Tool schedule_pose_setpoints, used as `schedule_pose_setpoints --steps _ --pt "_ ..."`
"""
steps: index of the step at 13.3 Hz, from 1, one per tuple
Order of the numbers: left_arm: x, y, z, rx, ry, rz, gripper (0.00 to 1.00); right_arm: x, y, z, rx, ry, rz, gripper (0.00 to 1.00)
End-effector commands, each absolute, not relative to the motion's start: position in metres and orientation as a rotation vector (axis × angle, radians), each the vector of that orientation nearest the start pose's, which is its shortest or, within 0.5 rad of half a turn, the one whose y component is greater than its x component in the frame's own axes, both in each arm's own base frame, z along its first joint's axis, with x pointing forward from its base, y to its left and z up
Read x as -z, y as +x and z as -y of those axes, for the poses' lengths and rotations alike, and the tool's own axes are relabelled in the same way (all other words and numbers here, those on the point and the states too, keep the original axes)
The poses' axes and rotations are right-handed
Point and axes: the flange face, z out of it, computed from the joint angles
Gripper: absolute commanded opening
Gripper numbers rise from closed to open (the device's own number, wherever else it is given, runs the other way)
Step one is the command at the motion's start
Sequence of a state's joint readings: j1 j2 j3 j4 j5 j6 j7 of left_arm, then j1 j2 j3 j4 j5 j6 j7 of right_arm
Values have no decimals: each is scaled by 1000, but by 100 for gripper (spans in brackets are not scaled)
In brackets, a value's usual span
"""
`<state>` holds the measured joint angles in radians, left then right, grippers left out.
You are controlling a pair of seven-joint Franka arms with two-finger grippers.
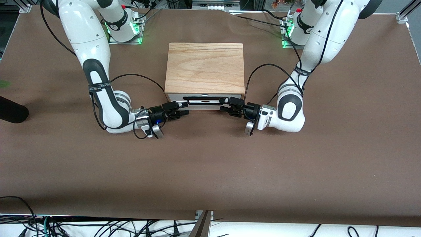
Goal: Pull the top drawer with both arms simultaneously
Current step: 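Close both grippers on the ends of the black drawer handle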
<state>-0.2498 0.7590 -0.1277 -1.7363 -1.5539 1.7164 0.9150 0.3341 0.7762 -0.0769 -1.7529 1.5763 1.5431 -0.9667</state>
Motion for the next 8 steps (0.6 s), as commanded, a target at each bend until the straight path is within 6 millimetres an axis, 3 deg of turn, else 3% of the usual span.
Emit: schedule_pose_setpoints --steps 1,5,7,8 --pt "-177 550 325 198 1542 203 76 -157 553 -261 -201 -1531 245 99" --pt "-175 551 324 200 1543 195 54 -149 563 -276 -142 -1491 167 95" --pt "-174 553 322 201 1542 191 52 -147 562 -288 -128 -1494 149 95" --pt "-175 556 319 197 1544 183 52 -145 560 -291 -127 -1495 151 90"
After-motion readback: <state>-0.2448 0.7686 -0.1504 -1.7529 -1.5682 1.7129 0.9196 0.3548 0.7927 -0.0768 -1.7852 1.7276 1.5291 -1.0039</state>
